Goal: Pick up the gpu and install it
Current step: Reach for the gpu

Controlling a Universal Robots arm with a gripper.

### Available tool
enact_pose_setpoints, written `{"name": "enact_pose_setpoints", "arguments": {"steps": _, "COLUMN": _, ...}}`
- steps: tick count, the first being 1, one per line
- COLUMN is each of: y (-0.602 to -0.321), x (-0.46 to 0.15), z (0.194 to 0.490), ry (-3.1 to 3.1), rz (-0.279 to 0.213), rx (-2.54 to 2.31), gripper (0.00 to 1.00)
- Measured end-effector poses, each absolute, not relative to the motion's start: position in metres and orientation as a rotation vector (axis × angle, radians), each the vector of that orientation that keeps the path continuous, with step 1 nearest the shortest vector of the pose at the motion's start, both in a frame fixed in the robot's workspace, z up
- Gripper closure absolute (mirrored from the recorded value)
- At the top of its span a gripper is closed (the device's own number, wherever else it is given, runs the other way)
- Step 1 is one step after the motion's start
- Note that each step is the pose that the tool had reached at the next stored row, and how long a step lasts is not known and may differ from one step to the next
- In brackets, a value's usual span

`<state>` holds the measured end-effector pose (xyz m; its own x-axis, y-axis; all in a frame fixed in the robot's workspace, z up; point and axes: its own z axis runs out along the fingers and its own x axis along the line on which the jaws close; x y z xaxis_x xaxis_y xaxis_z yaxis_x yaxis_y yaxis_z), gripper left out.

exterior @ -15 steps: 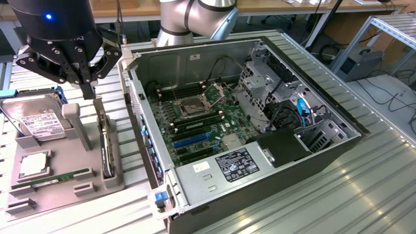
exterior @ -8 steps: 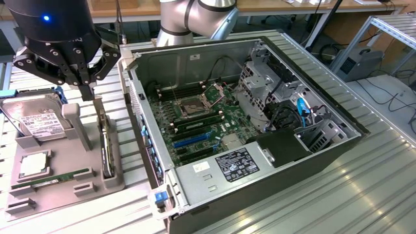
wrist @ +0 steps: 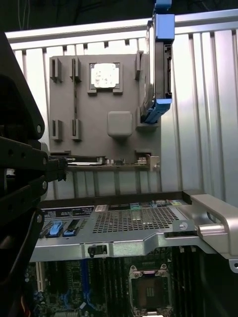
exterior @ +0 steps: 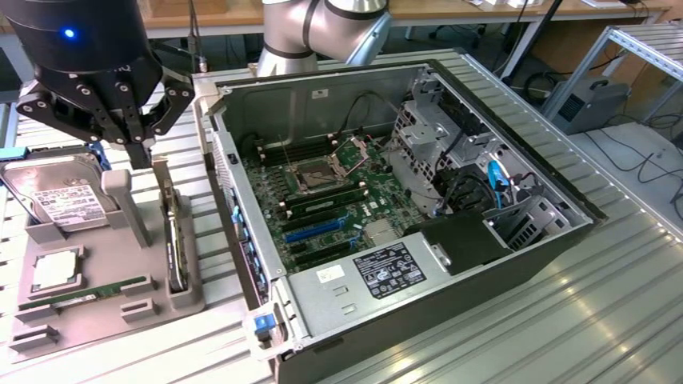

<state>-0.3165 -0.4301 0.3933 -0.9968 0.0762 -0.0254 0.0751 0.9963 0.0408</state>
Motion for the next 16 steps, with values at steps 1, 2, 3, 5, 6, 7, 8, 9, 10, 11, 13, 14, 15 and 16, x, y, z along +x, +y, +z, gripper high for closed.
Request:
{"name": "enact_pose_setpoints", "arguments": {"steps": 1, "y": -0.4305, "x": -0.3169, "z": 0.3933, "ry": 3.112, "rz": 0.062, "rx": 0.118, "gripper": 0.89}}
{"name": "enact_pose_setpoints", "arguments": {"steps": 2, "y": -0.431, "x": -0.3174, "z": 0.3933, "ry": 3.112, "rz": 0.062, "rx": 0.118, "gripper": 0.89}}
{"name": "enact_pose_setpoints", "arguments": {"steps": 3, "y": -0.4314, "x": -0.3178, "z": 0.3933, "ry": 3.112, "rz": 0.062, "rx": 0.118, "gripper": 0.89}}
{"name": "enact_pose_setpoints", "arguments": {"steps": 5, "y": -0.4321, "x": -0.3186, "z": 0.3933, "ry": 3.112, "rz": 0.062, "rx": 0.118, "gripper": 0.89}}
{"name": "enact_pose_setpoints", "arguments": {"steps": 6, "y": -0.4325, "x": -0.319, "z": 0.3933, "ry": 3.112, "rz": 0.062, "rx": 0.118, "gripper": 0.89}}
{"name": "enact_pose_setpoints", "arguments": {"steps": 7, "y": -0.4329, "x": -0.3194, "z": 0.3933, "ry": 3.112, "rz": 0.062, "rx": 0.118, "gripper": 0.89}}
{"name": "enact_pose_setpoints", "arguments": {"steps": 8, "y": -0.4332, "x": -0.3198, "z": 0.3934, "ry": 3.112, "rz": 0.062, "rx": 0.118, "gripper": 0.89}}
{"name": "enact_pose_setpoints", "arguments": {"steps": 9, "y": -0.4336, "x": -0.3202, "z": 0.3934, "ry": 3.112, "rz": 0.062, "rx": 0.118, "gripper": 0.89}}
{"name": "enact_pose_setpoints", "arguments": {"steps": 10, "y": -0.434, "x": -0.3207, "z": 0.3933, "ry": 3.112, "rz": 0.062, "rx": 0.118, "gripper": 0.89}}
{"name": "enact_pose_setpoints", "arguments": {"steps": 11, "y": -0.4344, "x": -0.3211, "z": 0.3933, "ry": 3.112, "rz": 0.062, "rx": 0.118, "gripper": 0.89}}
{"name": "enact_pose_setpoints", "arguments": {"steps": 13, "y": -0.4354, "x": -0.3223, "z": 0.3933, "ry": 3.112, "rz": 0.062, "rx": 0.118, "gripper": 0.89}}
{"name": "enact_pose_setpoints", "arguments": {"steps": 14, "y": -0.4358, "x": -0.3228, "z": 0.3933, "ry": 3.112, "rz": 0.062, "rx": 0.118, "gripper": 0.89}}
{"name": "enact_pose_setpoints", "arguments": {"steps": 15, "y": -0.4361, "x": -0.3232, "z": 0.3933, "ry": 3.112, "rz": 0.061, "rx": 0.118, "gripper": 0.89}}
{"name": "enact_pose_setpoints", "arguments": {"steps": 16, "y": -0.4365, "x": -0.3237, "z": 0.3933, "ry": 3.112, "rz": 0.061, "rx": 0.118, "gripper": 0.89}}
